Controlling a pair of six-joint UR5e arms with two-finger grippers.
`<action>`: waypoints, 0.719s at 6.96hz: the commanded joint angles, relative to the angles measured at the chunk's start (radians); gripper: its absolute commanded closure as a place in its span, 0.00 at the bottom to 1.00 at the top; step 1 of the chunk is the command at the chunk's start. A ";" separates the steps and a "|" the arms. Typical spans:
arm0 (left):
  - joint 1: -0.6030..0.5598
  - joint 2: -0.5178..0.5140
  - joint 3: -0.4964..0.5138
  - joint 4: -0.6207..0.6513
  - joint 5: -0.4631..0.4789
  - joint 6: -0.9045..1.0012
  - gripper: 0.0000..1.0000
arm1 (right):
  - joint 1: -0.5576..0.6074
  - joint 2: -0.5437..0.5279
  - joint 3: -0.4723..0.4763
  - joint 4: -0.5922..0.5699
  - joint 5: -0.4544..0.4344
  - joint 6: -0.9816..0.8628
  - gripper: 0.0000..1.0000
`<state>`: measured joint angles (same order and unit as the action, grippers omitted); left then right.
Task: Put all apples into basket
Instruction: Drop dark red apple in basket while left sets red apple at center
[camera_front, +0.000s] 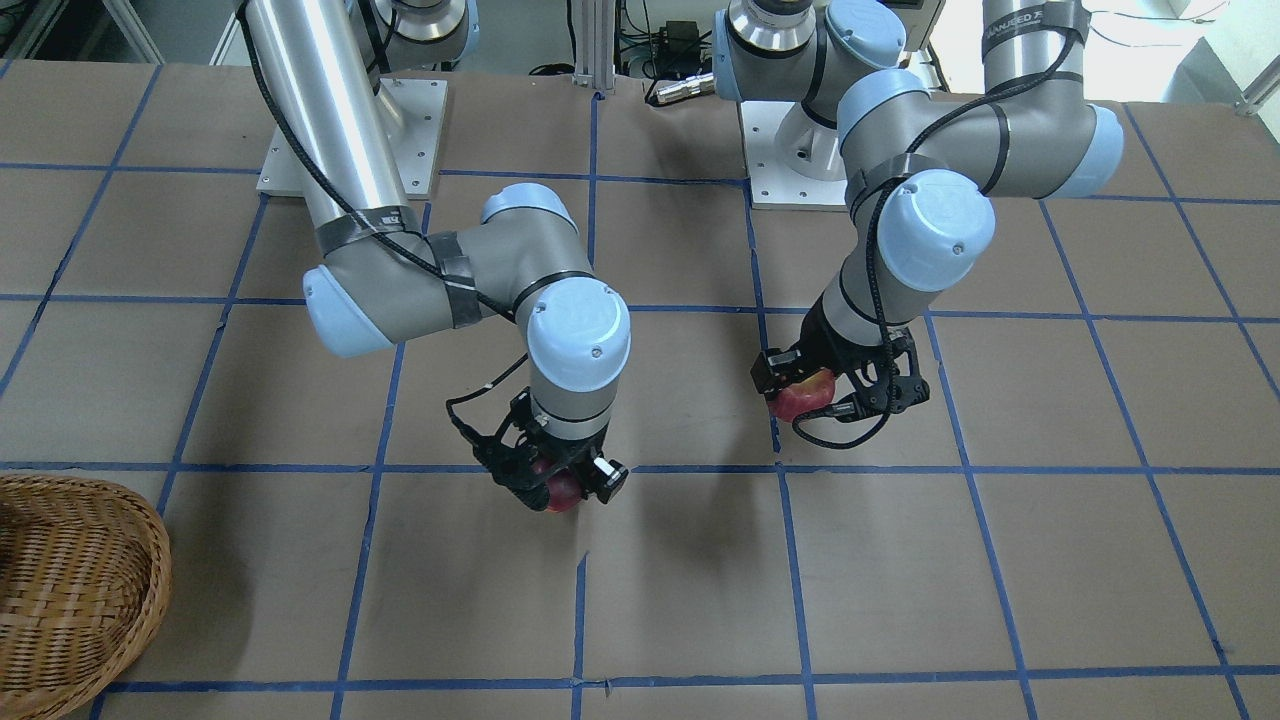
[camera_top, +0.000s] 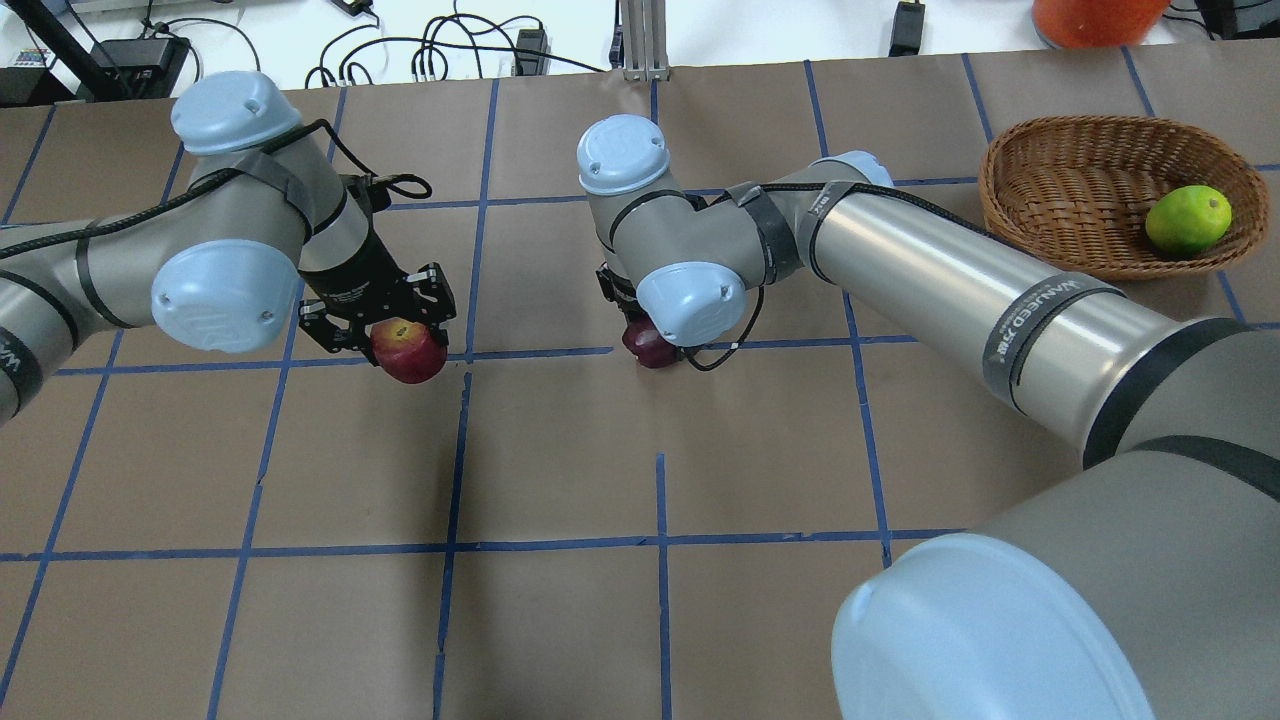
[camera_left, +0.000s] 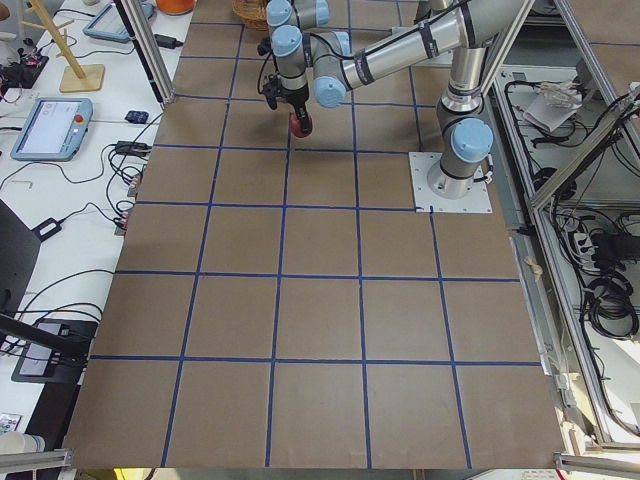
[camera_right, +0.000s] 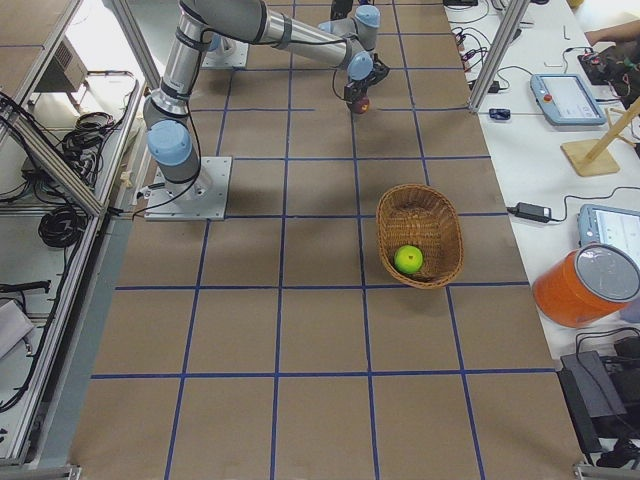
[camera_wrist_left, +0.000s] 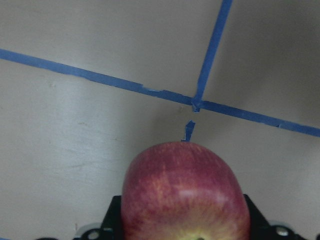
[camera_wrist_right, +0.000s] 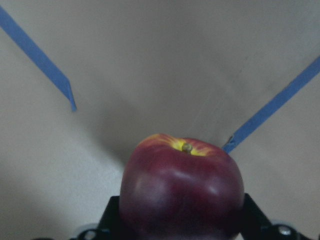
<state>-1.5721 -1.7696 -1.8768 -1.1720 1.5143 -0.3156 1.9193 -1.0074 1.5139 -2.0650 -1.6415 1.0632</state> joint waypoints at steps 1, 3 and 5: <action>-0.136 -0.048 -0.002 0.141 -0.006 -0.264 0.62 | -0.177 -0.084 -0.015 0.040 -0.035 -0.230 1.00; -0.316 -0.181 0.021 0.373 -0.053 -0.592 0.61 | -0.406 -0.166 -0.018 0.106 -0.034 -0.629 1.00; -0.359 -0.261 0.038 0.477 -0.060 -0.632 0.34 | -0.625 -0.166 -0.017 0.109 -0.020 -1.011 1.00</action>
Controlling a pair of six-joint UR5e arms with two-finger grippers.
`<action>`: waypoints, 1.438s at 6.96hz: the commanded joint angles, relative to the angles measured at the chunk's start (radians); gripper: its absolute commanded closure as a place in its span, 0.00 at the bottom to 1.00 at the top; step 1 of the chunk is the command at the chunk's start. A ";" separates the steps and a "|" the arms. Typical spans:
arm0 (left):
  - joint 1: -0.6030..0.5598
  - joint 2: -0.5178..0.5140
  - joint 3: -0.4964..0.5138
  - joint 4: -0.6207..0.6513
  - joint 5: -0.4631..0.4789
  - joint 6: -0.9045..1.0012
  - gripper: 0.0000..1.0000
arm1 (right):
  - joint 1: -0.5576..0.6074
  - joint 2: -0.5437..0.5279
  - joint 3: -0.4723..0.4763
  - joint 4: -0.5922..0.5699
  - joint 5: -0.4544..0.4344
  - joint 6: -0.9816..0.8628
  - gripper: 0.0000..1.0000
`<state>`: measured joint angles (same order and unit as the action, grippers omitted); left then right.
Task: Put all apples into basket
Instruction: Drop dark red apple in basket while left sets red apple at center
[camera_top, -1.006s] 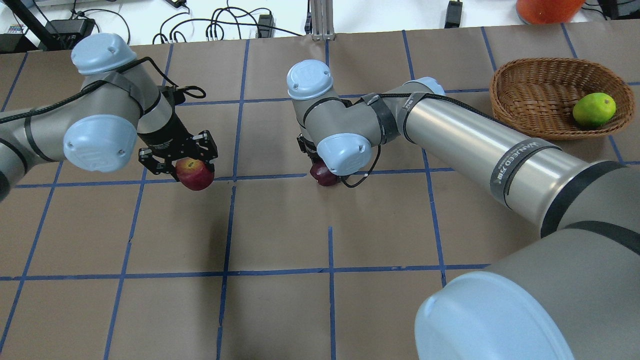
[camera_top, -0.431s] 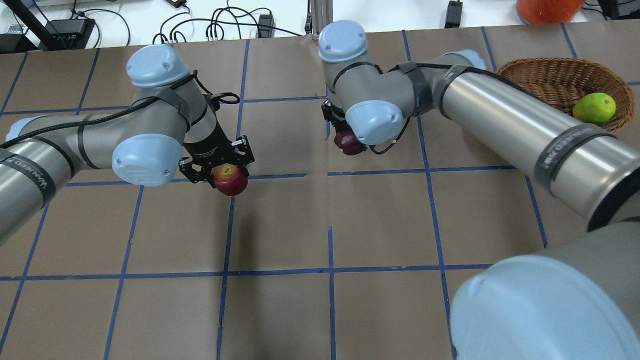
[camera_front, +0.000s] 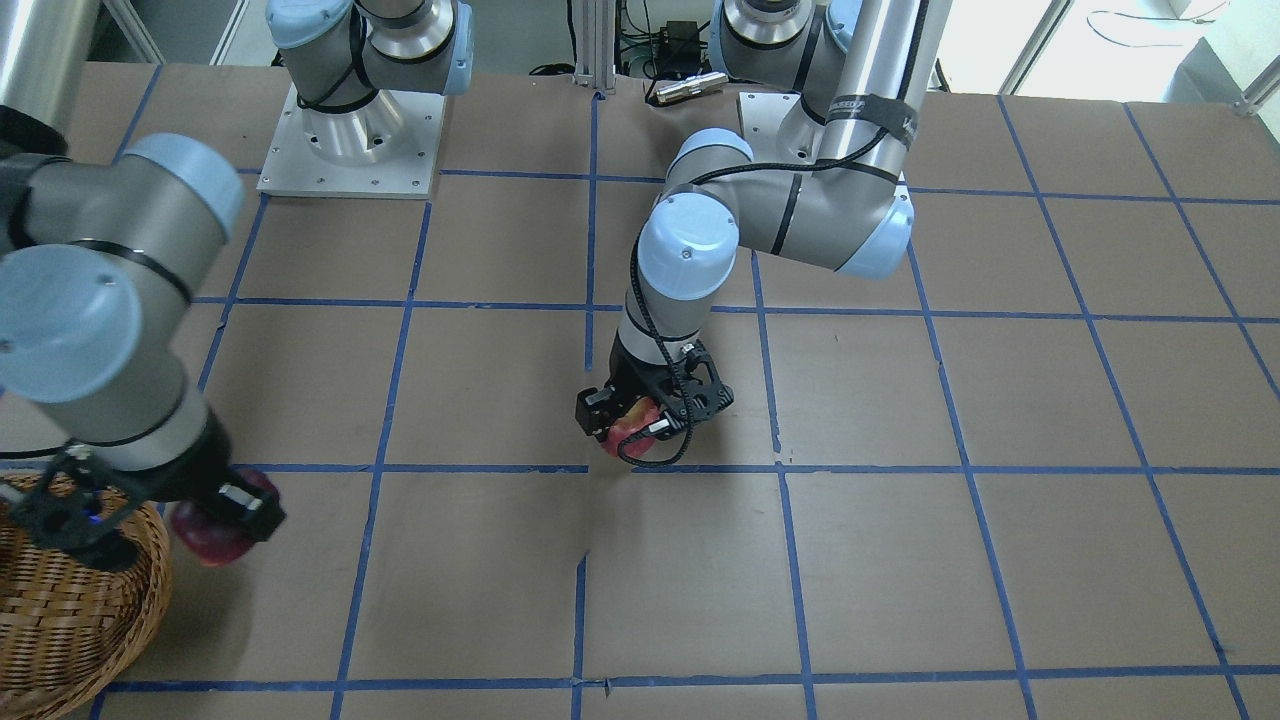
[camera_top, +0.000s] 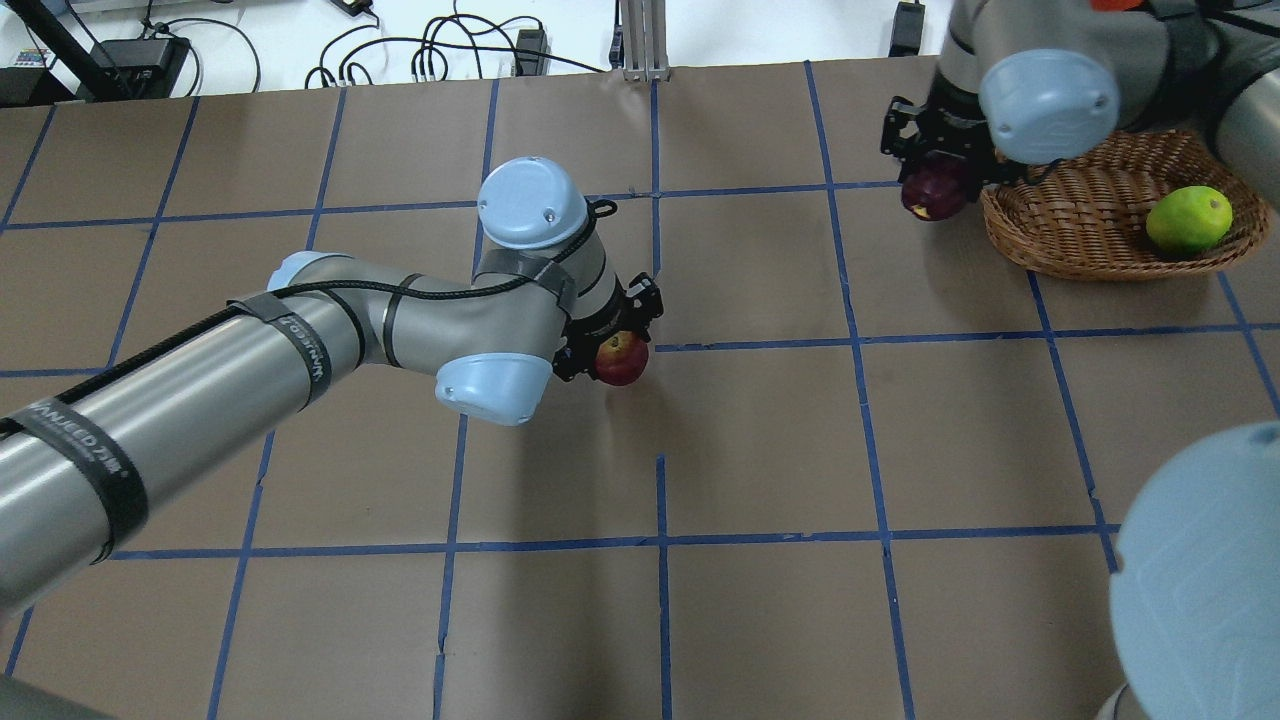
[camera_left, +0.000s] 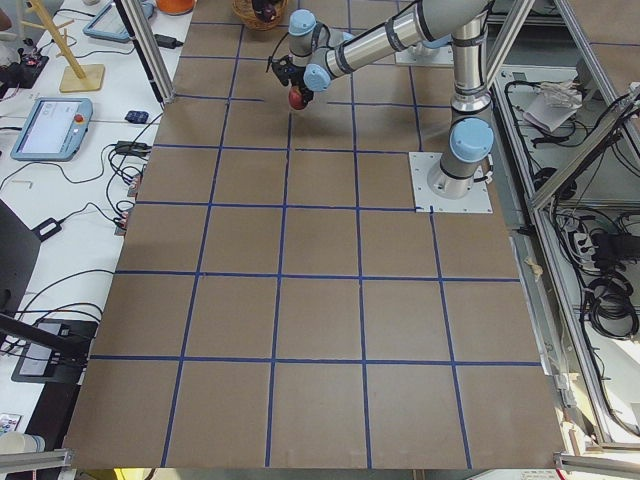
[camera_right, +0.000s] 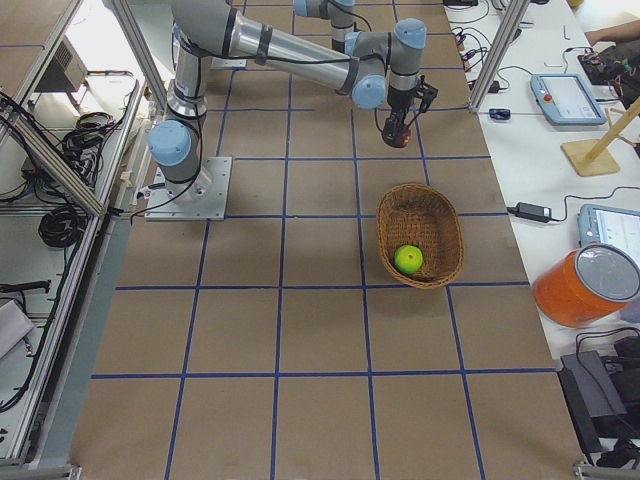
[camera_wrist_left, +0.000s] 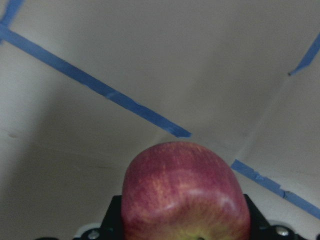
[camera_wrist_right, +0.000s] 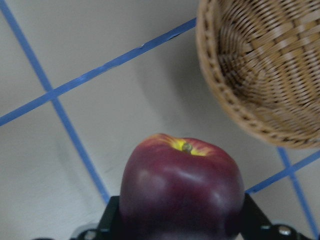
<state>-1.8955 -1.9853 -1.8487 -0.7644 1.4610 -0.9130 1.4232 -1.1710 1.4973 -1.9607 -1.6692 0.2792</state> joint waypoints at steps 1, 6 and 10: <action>-0.036 -0.056 0.017 0.073 -0.001 -0.018 0.04 | -0.198 0.005 0.000 -0.010 0.006 -0.374 1.00; 0.013 0.217 0.241 -0.626 0.015 0.304 0.00 | -0.294 0.189 -0.073 -0.176 0.008 -0.531 1.00; 0.305 0.529 0.200 -0.892 0.119 0.963 0.00 | -0.277 0.182 -0.085 -0.173 0.005 -0.526 0.00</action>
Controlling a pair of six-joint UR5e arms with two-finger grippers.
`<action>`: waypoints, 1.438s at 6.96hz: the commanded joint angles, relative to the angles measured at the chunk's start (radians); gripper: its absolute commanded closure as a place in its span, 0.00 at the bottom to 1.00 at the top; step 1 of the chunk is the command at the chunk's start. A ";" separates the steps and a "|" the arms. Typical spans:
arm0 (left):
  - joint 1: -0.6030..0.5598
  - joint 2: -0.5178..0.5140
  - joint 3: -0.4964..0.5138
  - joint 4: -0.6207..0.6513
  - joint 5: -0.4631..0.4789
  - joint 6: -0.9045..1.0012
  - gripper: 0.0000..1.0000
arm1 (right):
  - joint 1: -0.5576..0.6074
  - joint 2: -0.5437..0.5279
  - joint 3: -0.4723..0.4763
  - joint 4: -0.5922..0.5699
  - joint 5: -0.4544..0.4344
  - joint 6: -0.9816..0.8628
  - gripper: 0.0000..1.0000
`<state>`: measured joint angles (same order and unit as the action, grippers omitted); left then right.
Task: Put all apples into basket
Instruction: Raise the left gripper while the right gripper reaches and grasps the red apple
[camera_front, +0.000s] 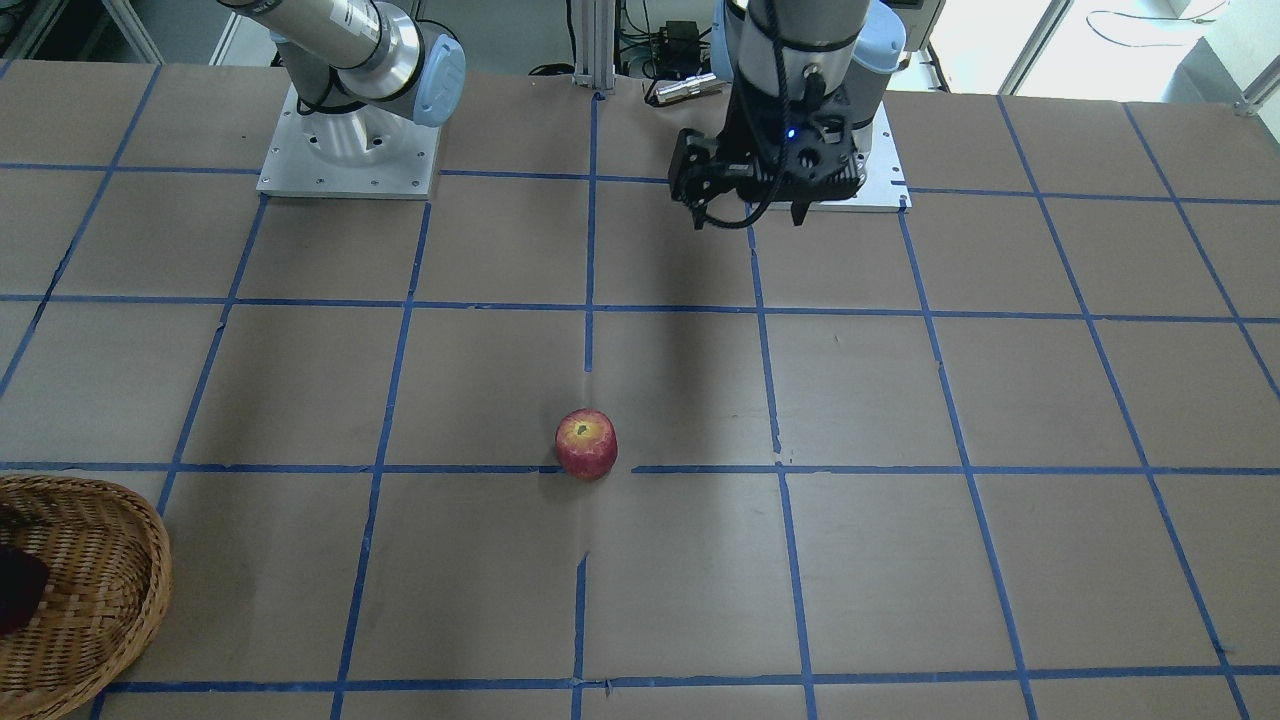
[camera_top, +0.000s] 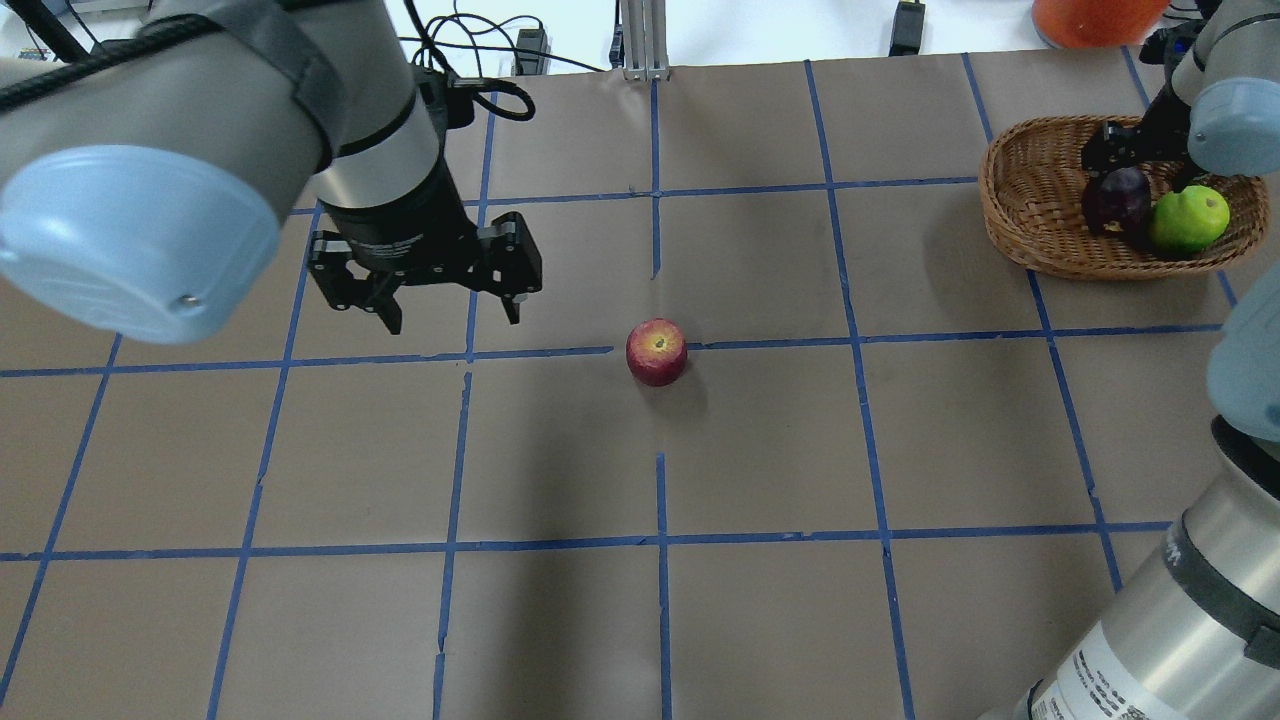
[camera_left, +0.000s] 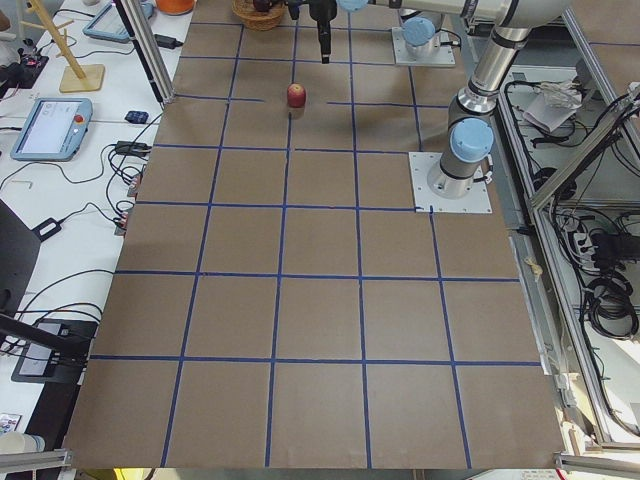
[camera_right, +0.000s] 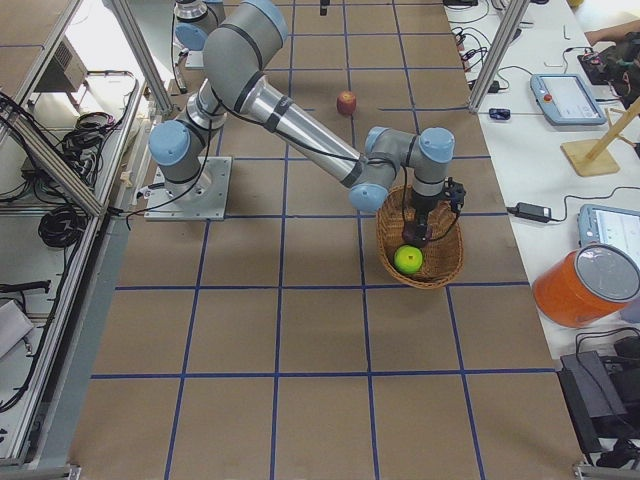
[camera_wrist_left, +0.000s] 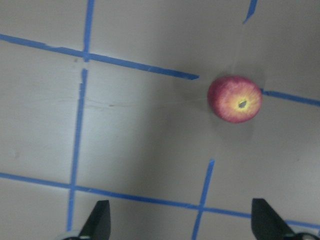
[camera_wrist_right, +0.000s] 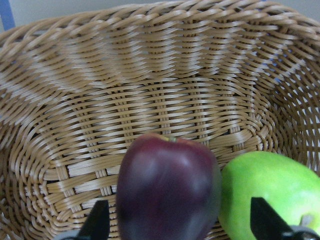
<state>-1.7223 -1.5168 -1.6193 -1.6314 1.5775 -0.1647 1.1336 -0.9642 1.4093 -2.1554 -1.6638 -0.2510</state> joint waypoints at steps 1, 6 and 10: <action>0.217 0.081 -0.036 -0.012 0.010 0.291 0.00 | 0.067 -0.083 0.002 0.129 0.001 0.025 0.00; 0.129 0.026 0.013 0.059 0.006 0.108 0.00 | 0.629 -0.191 0.109 0.338 0.004 0.711 0.00; 0.125 0.020 0.012 0.059 0.047 0.157 0.00 | 0.782 -0.159 0.183 0.180 0.108 0.836 0.00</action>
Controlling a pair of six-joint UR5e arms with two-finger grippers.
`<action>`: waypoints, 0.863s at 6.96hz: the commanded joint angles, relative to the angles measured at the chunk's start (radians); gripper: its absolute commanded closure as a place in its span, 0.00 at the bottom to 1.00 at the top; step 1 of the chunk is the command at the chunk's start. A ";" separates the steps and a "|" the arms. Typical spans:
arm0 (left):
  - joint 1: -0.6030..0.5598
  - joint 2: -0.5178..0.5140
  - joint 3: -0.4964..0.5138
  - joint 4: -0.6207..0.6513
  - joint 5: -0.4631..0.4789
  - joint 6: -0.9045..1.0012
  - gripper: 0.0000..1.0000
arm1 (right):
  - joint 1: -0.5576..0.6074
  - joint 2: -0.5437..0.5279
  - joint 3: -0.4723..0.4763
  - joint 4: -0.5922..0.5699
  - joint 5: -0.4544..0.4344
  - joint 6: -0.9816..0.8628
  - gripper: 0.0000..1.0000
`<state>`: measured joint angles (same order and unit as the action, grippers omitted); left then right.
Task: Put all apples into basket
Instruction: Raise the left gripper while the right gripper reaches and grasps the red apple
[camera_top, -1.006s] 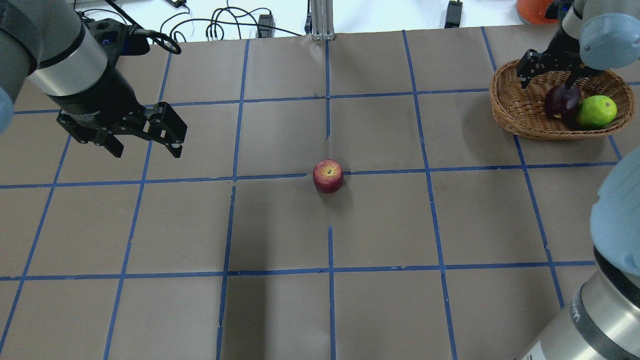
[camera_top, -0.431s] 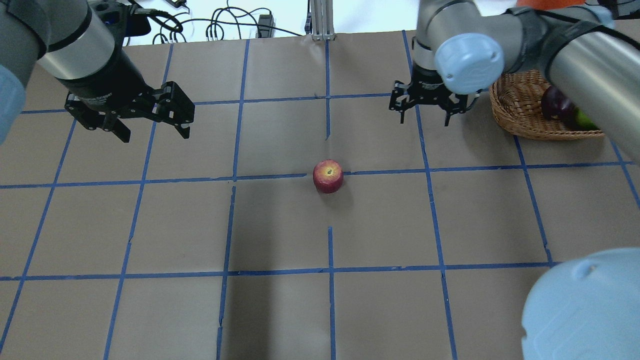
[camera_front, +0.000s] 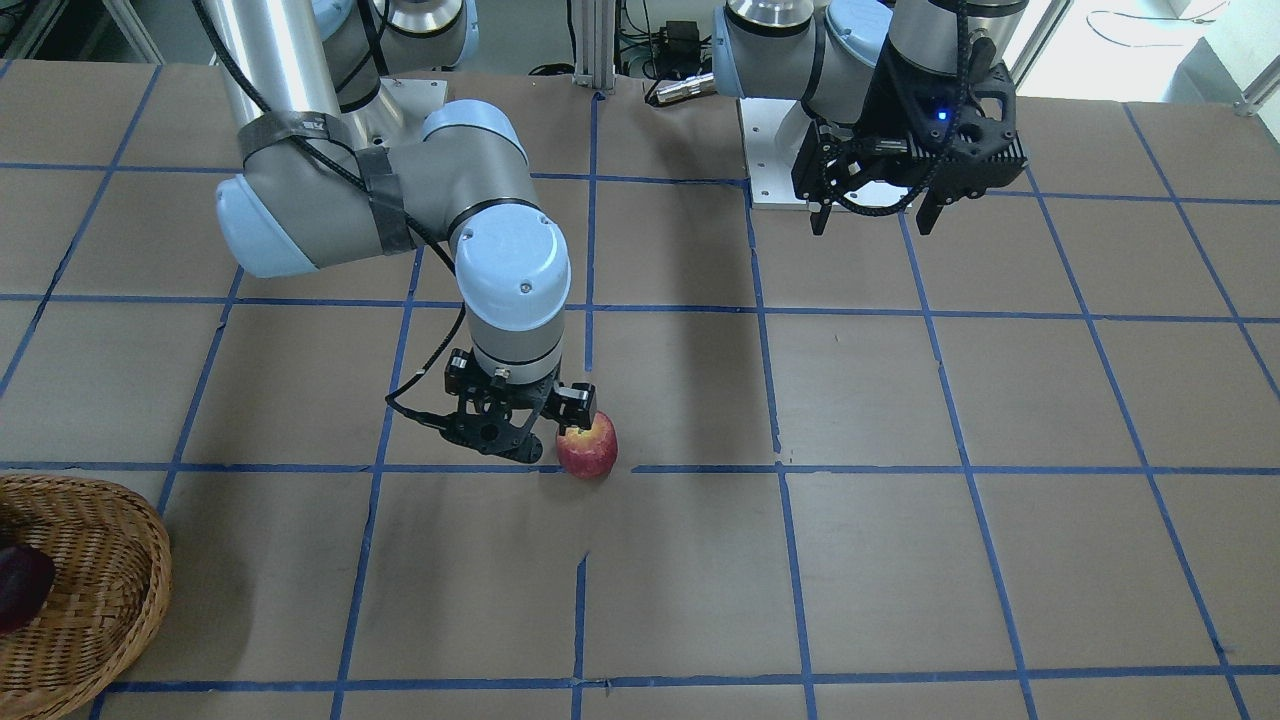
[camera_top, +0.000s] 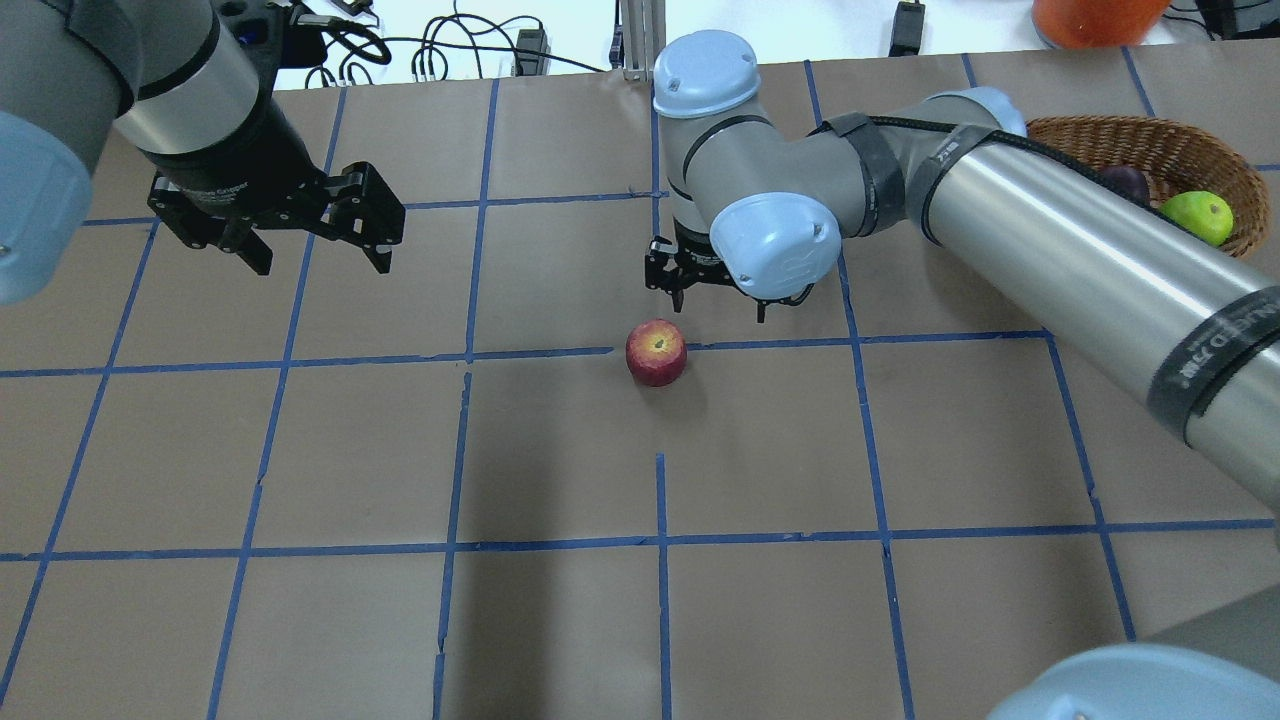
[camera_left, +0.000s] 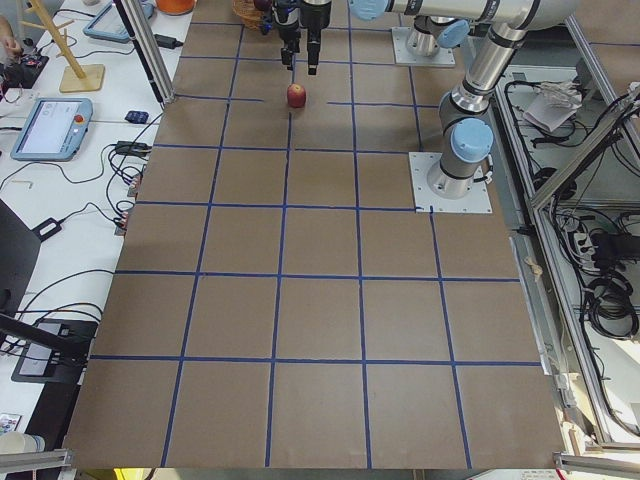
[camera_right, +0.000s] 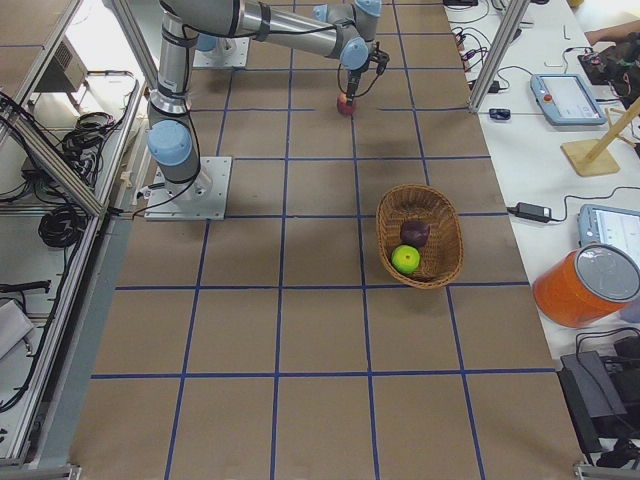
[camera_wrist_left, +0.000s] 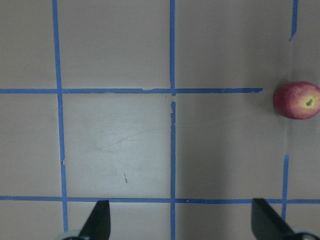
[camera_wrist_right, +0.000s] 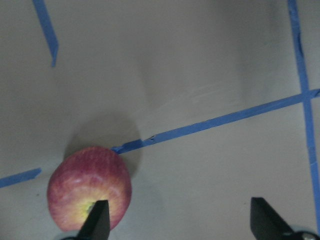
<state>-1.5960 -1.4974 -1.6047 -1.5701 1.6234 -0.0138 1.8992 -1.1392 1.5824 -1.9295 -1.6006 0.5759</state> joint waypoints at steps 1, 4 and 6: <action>-0.001 0.002 -0.004 -0.002 0.003 0.006 0.00 | 0.017 0.041 0.008 -0.101 0.079 0.009 0.00; -0.001 0.005 -0.004 0.001 0.007 0.005 0.00 | 0.017 0.108 0.011 -0.180 0.108 -0.001 0.00; -0.001 0.011 -0.006 0.001 0.009 0.005 0.00 | 0.018 0.147 0.013 -0.180 0.155 0.009 0.00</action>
<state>-1.5969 -1.4907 -1.6095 -1.5694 1.6315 -0.0092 1.9169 -1.0147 1.5941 -2.1072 -1.4790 0.5811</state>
